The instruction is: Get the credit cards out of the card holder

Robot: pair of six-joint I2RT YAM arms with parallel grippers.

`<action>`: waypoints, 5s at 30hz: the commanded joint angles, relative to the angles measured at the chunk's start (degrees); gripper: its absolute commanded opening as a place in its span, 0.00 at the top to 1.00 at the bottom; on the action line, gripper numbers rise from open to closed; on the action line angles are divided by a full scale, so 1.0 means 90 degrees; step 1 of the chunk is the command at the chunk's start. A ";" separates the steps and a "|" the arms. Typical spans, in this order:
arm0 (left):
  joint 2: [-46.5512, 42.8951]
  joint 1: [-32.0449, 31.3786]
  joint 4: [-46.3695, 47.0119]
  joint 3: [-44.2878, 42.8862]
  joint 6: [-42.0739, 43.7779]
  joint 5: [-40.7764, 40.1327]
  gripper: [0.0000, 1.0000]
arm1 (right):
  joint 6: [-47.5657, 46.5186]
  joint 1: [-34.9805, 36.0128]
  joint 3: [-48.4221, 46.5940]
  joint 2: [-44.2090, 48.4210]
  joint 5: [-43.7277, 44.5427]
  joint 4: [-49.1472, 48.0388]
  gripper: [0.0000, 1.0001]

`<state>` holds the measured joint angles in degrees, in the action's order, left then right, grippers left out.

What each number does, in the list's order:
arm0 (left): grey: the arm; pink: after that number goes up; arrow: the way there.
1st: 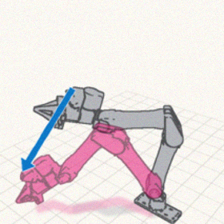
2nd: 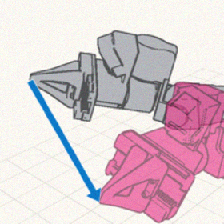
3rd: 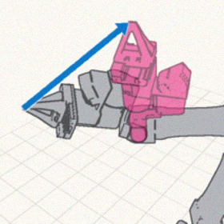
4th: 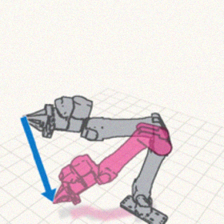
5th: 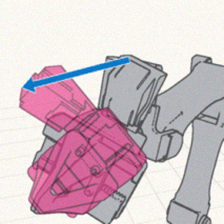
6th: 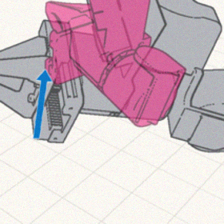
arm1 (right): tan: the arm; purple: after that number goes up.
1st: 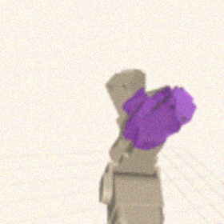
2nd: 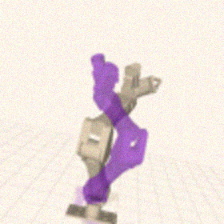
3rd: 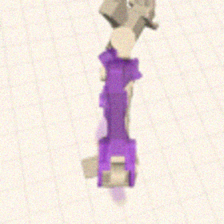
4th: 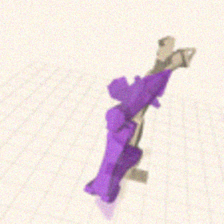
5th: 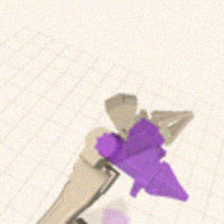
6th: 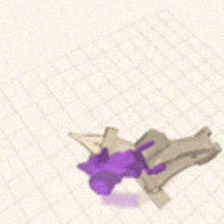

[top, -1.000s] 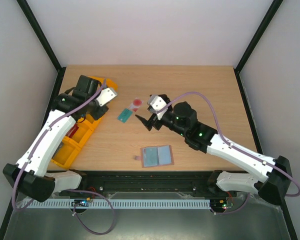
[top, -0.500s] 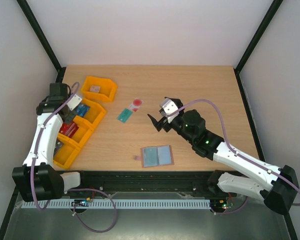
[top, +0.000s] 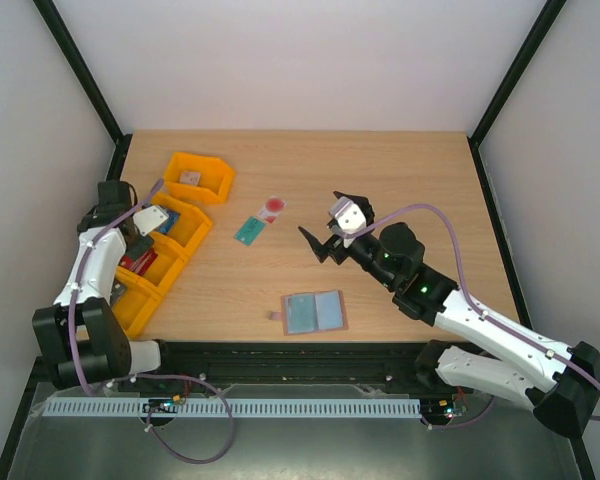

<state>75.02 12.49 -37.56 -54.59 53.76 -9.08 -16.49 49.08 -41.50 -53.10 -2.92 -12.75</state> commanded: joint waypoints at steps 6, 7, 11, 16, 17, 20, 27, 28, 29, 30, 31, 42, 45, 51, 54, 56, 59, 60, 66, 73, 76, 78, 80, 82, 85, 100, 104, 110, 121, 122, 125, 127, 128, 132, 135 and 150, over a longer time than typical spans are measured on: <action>0.0048 0.0448 0.0834 0.0462 0.0399 0.0287 0.98 | -0.0116 -0.0026 0.0156 0.0262 -0.0306 -0.0305 0.01; 0.0064 0.0483 0.0934 0.0506 0.0358 0.0283 0.98 | -0.0120 -0.0024 0.0163 0.0289 -0.0319 -0.0304 0.01; 0.0111 0.0511 0.1358 0.0672 0.0092 0.0189 0.98 | -0.0149 -0.0024 0.0196 0.0332 -0.0340 -0.0322 0.01; 0.0004 0.0517 0.2145 0.1162 0.0135 0.0123 0.98 | -0.0161 -0.0024 0.0214 0.0391 -0.0656 -0.0321 0.02; -0.0025 0.0524 0.2210 0.1225 0.0157 0.0190 0.98 | -0.0165 -0.0024 0.0221 0.0413 -0.0703 -0.0325 0.01; -0.0034 0.0528 0.2322 0.1333 0.0150 0.0308 0.98 | -0.0193 -0.0024 0.0263 0.0484 -0.0759 -0.0360 0.01; -0.0020 0.0643 0.2504 0.1452 0.0352 0.0137 0.84 | -0.0199 -0.0024 0.0266 0.0490 -0.0930 -0.0342 0.01; -0.0066 0.0645 0.2350 0.1451 0.0417 0.0202 0.72 | -0.0199 -0.0024 0.0265 0.0493 -0.0965 -0.0336 0.01; -0.0118 0.0650 0.2193 0.1447 0.0490 0.0314 0.64 | -0.0204 -0.0024 0.0265 0.0482 -0.0989 -0.0332 0.01; -0.0184 0.0651 0.2056 0.1456 0.0591 0.0433 0.58 | -0.0200 -0.0024 0.0260 0.0483 -0.1001 -0.0325 0.01; -0.0250 0.0650 0.1950 0.1464 0.0624 0.0544 0.53 | -0.0199 -0.0024 0.0257 0.0472 -0.1008 -0.0320 0.01; -0.0348 0.0738 0.1305 0.0844 0.0210 0.1296 0.36 | -0.0113 -0.0024 0.0266 0.0495 -0.1023 -0.0368 0.01; -0.0388 0.0723 0.0515 0.0123 -0.0298 0.2273 0.34 | 0.0096 -0.0024 0.0173 0.0405 -0.0846 -0.0375 0.01; -0.0668 -0.0254 -0.0218 -0.0733 -0.1822 0.3337 0.34 | 0.0463 -0.0024 -0.0313 -0.0100 -0.1080 0.0010 0.01; -0.0685 -0.0984 -0.0198 -0.0824 -0.2785 0.3523 0.31 | 0.1008 -0.0024 -0.0557 -0.0423 -0.0781 -0.0172 0.01; -0.0649 -0.1296 0.0023 -0.0791 -0.3575 0.3818 0.29 | 0.1589 -0.0027 -0.0784 -0.0749 -0.0447 -0.0306 0.01; -0.0483 -0.1391 0.0637 -0.0560 -0.5225 0.4309 0.28 | 0.2578 -0.0024 -0.1350 -0.1472 0.0250 0.0004 0.01; -0.0409 -0.1388 0.0813 -0.0457 -0.5667 0.4550 0.28 | 0.2968 -0.0024 -0.1587 -0.1743 0.0533 0.0254 0.01; -0.0527 -0.1388 0.1609 0.0272 -0.6876 0.4872 0.28 | 0.5013 0.0106 -0.2912 -0.2864 0.1649 0.2906 0.15; -0.0362 -0.1396 0.2200 0.0706 -0.7335 0.5867 0.25 | 0.6507 0.1187 -0.2023 -0.3696 0.1405 0.4519 0.23; -0.0381 -0.1398 0.2263 0.0781 -0.7350 0.5877 0.24 | 0.7066 0.1705 -0.1757 -0.3972 0.1162 0.4755 0.23; -0.0426 -0.1398 0.2274 0.0834 -0.7364 0.5881 0.24 | 0.7331 0.1930 -0.1687 -0.4127 0.1266 0.5042 0.23; -0.0495 -0.1398 0.2279 0.0883 -0.7360 0.5974 0.24 | 0.7545 0.2035 -0.1455 -0.4219 0.1082 0.5039 0.22; -0.0532 -0.1398 0.2272 0.0875 -0.7319 0.6056 0.23 | 0.7696 0.2066 -0.1104 -0.4267 0.0737 0.4795 0.22; -0.0514 -0.1398 0.2200 0.0842 -0.7222 0.6040 0.22 | 0.7737 0.2066 -0.0863 -0.4384 0.0588 0.4551 0.21; -0.0572 -0.1284 0.2171 0.0985 -0.7085 0.5950 0.21 | 0.7629 0.1960 -0.0699 -0.4993 0.0574 0.3726 0.75; -0.0546 -0.1290 0.2240 0.1094 -0.7085 0.6097 0.22 | 0.7560 0.1738 -0.0696 -0.4725 0.0444 0.3477 0.87; -0.0485 -0.1524 0.2507 0.1267 -0.7162 0.6938 0.23 | 0.7186 0.1087 -0.0487 -0.3842 -0.0283 0.2389 0.98; -0.0455 -0.1974 0.2962 0.1555 -0.7147 0.8509 0.08 | 0.6994 -0.0060 0.0250 -0.2040 -0.2114 -0.0728 0.98; -0.0460 -0.1974 0.2929 0.1526 -0.7083 0.8647 0.07 | 0.6934 -0.0151 0.0215 -0.1959 -0.2313 -0.0890 0.98; -0.0493 -0.1981 0.2740 0.1381 -0.6782 0.9162 0.03 | 0.6848 -0.0317 0.0158 -0.1730 -0.2873 -0.1614 0.98; -0.0494 -0.1992 0.2607 0.1291 -0.6598 0.9499 0.02 | 0.6856 -0.0359 0.0115 -0.1694 -0.3384 -0.2370 0.98; -0.0489 -0.2002 0.2541 0.1233 -0.6517 0.9714 0.01 | 0.6816 -0.0363 0.0024 -0.1718 -0.3626 -0.2522 0.98; -0.0312 -0.2003 0.2119 0.0672 -0.6347 1.0918 0.01 | 0.6484 -0.0359 -0.0610 -0.1846 -0.4278 -0.2407 0.98; -0.0188 -0.2032 0.0103 -0.0134 -0.4342 1.0992 0.01 | 0.6412 -0.0365 -0.0876 -0.1886 -0.4572 -0.2445 0.98; -0.0210 -0.2288 -0.0602 -0.0428 -0.3663 1.0570 0.98 | 0.5921 -0.0380 -0.0879 -0.1773 -0.4458 -0.1902 0.98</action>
<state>73.08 -8.75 -40.91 -57.80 18.68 87.15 40.73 45.06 -48.80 -71.40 -44.10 -32.23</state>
